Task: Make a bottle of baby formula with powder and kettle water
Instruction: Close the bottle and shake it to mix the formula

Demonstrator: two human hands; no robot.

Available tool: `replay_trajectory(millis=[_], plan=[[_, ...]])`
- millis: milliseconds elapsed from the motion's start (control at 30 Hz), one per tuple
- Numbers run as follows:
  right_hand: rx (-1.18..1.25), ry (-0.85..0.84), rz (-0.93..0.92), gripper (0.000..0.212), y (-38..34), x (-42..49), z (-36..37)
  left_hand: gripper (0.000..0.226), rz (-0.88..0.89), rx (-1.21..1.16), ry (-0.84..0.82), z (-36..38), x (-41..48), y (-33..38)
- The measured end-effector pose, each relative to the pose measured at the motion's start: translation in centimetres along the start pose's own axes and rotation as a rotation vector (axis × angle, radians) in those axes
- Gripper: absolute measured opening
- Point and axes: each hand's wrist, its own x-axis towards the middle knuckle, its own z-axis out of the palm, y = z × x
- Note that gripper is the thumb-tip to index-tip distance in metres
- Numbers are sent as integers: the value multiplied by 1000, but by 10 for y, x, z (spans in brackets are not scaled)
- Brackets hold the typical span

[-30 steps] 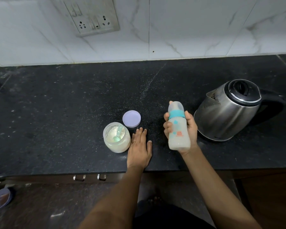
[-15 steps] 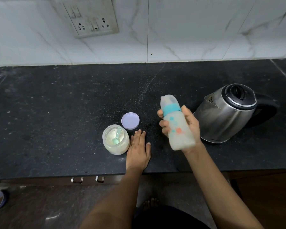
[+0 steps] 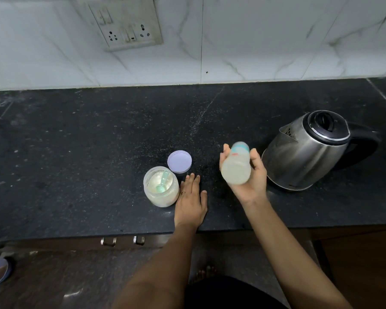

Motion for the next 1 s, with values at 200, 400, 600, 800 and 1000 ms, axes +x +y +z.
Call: replay_trajectory(millis=[200,400,600,800,1000], plan=[[-267,-18,57,66,-2,-12,7,51,-15,9,-25,4,0,-4],[-363,-57,45,57,1,-16,12,51,-37,11,-41,5,1,-5],[-335,-83,-8,77,-3,-9,23,55,-27,16,-34,3,0,-3],[-530,17,-276,80,-4,-11,27,58,-28,20,-30,5,0,-4],[-739,-102,-157,85,-4,-19,28,64,-13,11,-20,2,-2,-2]])
